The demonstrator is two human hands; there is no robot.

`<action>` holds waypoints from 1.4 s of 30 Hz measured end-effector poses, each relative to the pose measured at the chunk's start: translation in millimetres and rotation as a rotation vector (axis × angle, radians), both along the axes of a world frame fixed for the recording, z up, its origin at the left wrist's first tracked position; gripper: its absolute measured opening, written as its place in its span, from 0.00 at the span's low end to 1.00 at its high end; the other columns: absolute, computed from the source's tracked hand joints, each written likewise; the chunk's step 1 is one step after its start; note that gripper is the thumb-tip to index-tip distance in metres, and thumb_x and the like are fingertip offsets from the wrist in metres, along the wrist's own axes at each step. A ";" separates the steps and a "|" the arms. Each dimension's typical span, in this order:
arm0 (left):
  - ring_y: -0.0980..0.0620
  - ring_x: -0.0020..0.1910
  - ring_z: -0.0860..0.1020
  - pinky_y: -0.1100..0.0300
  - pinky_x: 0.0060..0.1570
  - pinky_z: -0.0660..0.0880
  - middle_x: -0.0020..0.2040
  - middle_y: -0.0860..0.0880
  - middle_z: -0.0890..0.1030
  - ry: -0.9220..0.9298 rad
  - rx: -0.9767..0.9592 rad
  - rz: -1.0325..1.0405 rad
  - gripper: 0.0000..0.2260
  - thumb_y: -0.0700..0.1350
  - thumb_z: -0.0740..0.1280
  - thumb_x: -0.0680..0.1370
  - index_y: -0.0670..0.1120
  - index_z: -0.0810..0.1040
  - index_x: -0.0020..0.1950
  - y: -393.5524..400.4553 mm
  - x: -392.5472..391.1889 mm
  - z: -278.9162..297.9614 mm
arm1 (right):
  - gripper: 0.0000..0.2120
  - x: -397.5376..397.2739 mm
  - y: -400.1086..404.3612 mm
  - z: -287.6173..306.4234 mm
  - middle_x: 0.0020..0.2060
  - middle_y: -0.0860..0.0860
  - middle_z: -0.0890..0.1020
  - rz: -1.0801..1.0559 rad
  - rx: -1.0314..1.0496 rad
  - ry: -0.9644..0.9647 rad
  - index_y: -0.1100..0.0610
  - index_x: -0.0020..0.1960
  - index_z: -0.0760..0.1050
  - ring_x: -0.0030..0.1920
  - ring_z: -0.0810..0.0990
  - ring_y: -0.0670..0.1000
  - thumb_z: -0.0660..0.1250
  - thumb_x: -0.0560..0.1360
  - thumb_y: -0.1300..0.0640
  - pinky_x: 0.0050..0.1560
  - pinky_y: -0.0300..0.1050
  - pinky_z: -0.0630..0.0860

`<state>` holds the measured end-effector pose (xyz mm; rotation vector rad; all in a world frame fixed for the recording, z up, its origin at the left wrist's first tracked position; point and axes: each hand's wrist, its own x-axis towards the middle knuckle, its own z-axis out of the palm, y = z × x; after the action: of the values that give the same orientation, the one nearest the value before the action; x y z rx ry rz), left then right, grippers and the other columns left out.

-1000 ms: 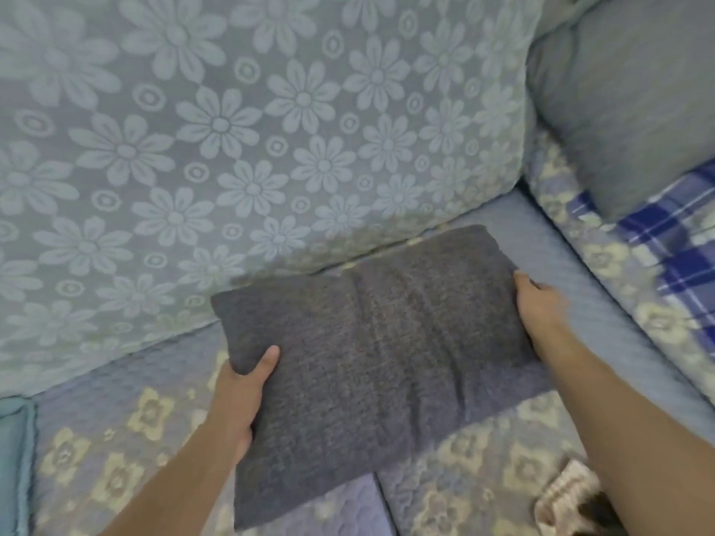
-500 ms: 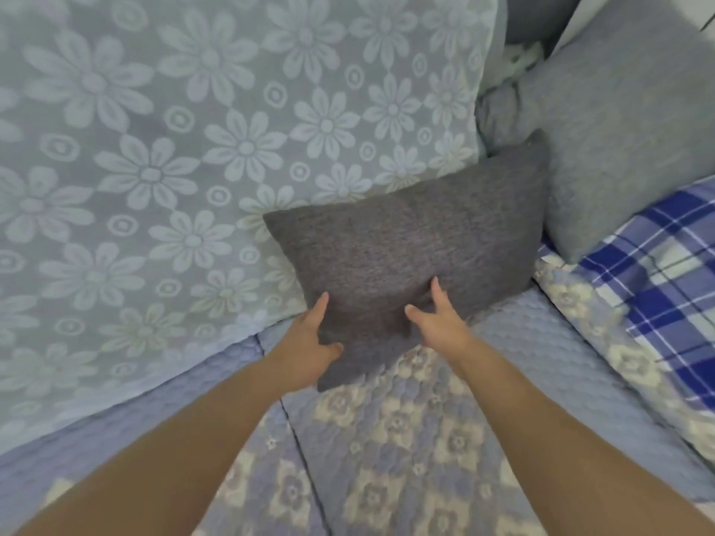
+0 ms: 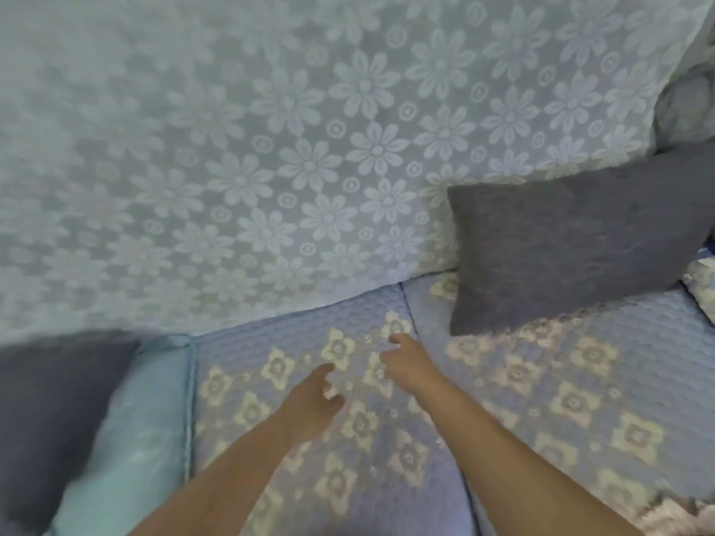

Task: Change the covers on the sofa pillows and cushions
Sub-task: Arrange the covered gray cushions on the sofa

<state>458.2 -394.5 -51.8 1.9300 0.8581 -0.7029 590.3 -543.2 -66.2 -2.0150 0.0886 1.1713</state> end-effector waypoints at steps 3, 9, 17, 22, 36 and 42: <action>0.54 0.36 0.74 0.68 0.31 0.70 0.62 0.46 0.75 -0.074 -0.036 0.259 0.20 0.42 0.68 0.81 0.53 0.68 0.72 63.7 -93.0 47.6 | 0.20 -85.3 89.5 34.5 0.57 0.55 0.78 0.049 0.065 0.069 0.54 0.71 0.68 0.50 0.84 0.57 0.62 0.80 0.57 0.51 0.53 0.80; 0.47 0.43 0.76 0.56 0.44 0.72 0.49 0.45 0.79 -0.100 -0.018 0.819 0.12 0.46 0.70 0.75 0.50 0.77 0.58 211.7 -312.6 119.5 | 0.14 -249.9 217.6 81.4 0.53 0.57 0.80 0.095 0.180 0.257 0.55 0.63 0.71 0.41 0.82 0.55 0.63 0.78 0.63 0.43 0.46 0.76; 0.39 0.56 0.81 0.45 0.61 0.75 0.62 0.39 0.79 -0.236 -0.308 1.496 0.05 0.43 0.64 0.83 0.43 0.76 0.57 361.8 -513.0 106.7 | 0.19 -402.5 356.3 65.8 0.58 0.53 0.75 0.077 0.031 0.458 0.56 0.66 0.69 0.53 0.79 0.55 0.66 0.80 0.48 0.48 0.50 0.81; 0.38 0.58 0.81 0.44 0.62 0.76 0.63 0.38 0.78 -0.313 -0.467 1.583 0.16 0.44 0.65 0.83 0.40 0.72 0.69 396.4 -514.7 85.6 | 0.24 -432.2 421.5 58.9 0.66 0.56 0.74 -0.348 0.152 0.551 0.58 0.70 0.68 0.60 0.76 0.58 0.68 0.79 0.49 0.49 0.52 0.79; 0.44 0.62 0.75 0.50 0.66 0.68 0.62 0.49 0.75 -0.604 -0.311 2.002 0.28 0.60 0.53 0.80 0.49 0.66 0.78 371.0 -421.4 60.7 | 0.07 -245.8 172.7 180.8 0.57 0.63 0.82 -0.574 0.312 -0.072 0.65 0.53 0.77 0.43 0.85 0.55 0.61 0.81 0.66 0.38 0.46 0.83; 0.45 0.46 0.76 0.56 0.47 0.73 0.61 0.42 0.79 -0.089 0.076 0.772 0.22 0.47 0.66 0.76 0.44 0.75 0.69 216.1 -318.2 17.9 | 0.25 -182.8 19.1 99.2 0.63 0.63 0.74 -0.148 -0.506 -0.173 0.63 0.74 0.67 0.56 0.76 0.62 0.62 0.78 0.71 0.52 0.56 0.74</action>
<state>140.0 -178.4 -33.9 1.4929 1.4591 -0.1190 407.4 -524.1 33.0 -2.4906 0.4798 0.9378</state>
